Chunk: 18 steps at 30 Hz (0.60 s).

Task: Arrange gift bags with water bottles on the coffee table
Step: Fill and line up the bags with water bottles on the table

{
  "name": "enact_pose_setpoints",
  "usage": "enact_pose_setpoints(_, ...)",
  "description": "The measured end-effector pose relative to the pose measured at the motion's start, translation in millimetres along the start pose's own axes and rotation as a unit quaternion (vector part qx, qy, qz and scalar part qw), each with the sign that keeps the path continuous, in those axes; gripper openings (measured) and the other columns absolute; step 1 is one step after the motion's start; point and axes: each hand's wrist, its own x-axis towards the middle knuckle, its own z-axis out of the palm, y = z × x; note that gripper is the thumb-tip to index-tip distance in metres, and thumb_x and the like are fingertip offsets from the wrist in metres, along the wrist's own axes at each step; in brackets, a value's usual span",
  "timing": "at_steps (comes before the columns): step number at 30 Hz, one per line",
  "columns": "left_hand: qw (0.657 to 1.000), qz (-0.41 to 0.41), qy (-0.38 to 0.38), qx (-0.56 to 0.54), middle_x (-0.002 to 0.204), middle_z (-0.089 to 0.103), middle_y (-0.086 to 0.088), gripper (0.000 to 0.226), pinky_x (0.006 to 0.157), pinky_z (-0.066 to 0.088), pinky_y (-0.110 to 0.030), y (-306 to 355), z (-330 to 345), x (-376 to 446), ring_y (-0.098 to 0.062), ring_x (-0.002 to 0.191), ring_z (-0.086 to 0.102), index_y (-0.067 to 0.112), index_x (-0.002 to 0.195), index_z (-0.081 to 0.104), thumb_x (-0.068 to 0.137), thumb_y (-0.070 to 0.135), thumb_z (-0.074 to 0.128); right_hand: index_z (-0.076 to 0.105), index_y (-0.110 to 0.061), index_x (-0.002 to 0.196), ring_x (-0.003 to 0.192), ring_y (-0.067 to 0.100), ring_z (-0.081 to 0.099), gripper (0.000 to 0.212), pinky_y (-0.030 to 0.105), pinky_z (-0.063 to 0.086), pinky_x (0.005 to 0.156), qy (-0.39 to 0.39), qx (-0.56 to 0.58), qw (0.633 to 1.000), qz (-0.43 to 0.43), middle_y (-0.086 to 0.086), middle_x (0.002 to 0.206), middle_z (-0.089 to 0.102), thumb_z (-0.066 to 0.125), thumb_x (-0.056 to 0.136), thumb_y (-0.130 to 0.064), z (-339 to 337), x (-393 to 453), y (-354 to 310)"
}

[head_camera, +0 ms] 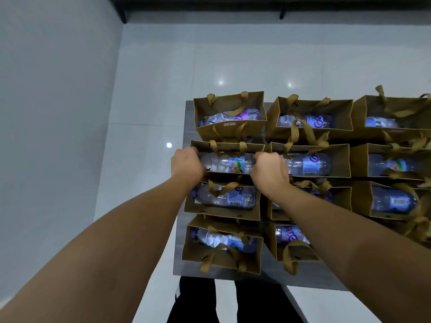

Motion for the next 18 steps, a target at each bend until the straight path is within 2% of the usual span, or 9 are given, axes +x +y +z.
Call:
enact_pose_setpoints(5,0.999,0.011,0.007,0.034,0.094,0.059,-0.005,0.023,0.08,0.052,-0.029,7,-20,-2,-0.019,0.081,0.053,0.012,0.118,0.069,0.097,0.008,0.061,0.068,-0.012,0.117,0.095,0.032,0.064,0.026,0.037,0.055,0.076,0.019,0.061,0.998,0.017,0.013,0.103,0.068,0.056,0.094,-0.008,-15,-5,1)
enact_pose_setpoints(7,0.999,0.015,0.009,0.044,0.094,0.062,-0.008,0.02,0.076,0.051,-0.028,11,-34,-7,-0.019,0.079,0.053,0.01,0.112,0.071,0.095,0.007,0.061,0.068,-0.014,0.12,0.099,0.032,0.065,0.028,0.039,0.057,0.082,0.025,0.073,0.997,0.019,0.013,0.107,0.069,0.057,0.094,-0.01,-24,-10,-1)
enact_pose_setpoints(10,0.999,0.019,0.017,0.044,0.094,0.065,-0.01,0.018,0.074,0.054,-0.029,16,-58,-17,-0.022,0.078,0.058,0.009,0.107,0.072,0.092,0.007,0.063,0.07,-0.015,0.118,0.103,0.031,0.065,0.027,0.035,0.053,0.082,0.046,0.089,0.995,0.022,0.012,0.11,0.07,0.059,0.094,-0.012,-41,-22,-7)
enact_pose_setpoints(14,0.999,0.028,0.02,0.034,0.103,0.066,-0.015,0.023,0.083,0.058,-0.036,17,-85,-38,-0.031,0.092,0.066,0.006,0.111,0.07,0.091,0.015,0.068,0.07,-0.015,0.119,0.102,0.03,0.066,0.027,0.035,0.054,0.084,0.071,0.088,0.993,0.018,0.011,0.109,0.071,0.058,0.095,-0.013,-61,-47,-18)
enact_pose_setpoints(18,0.998,0.048,0.04,0.031,0.105,0.067,-0.013,0.026,0.083,0.055,-0.033,8,-105,-65,-0.029,0.094,0.066,0.007,0.115,0.07,0.091,0.017,0.069,0.068,-0.017,0.124,0.101,0.026,0.065,0.029,0.034,0.056,0.081,0.102,0.094,0.99,0.029,0.008,0.11,0.071,0.06,0.096,-0.015,-76,-85,-30)
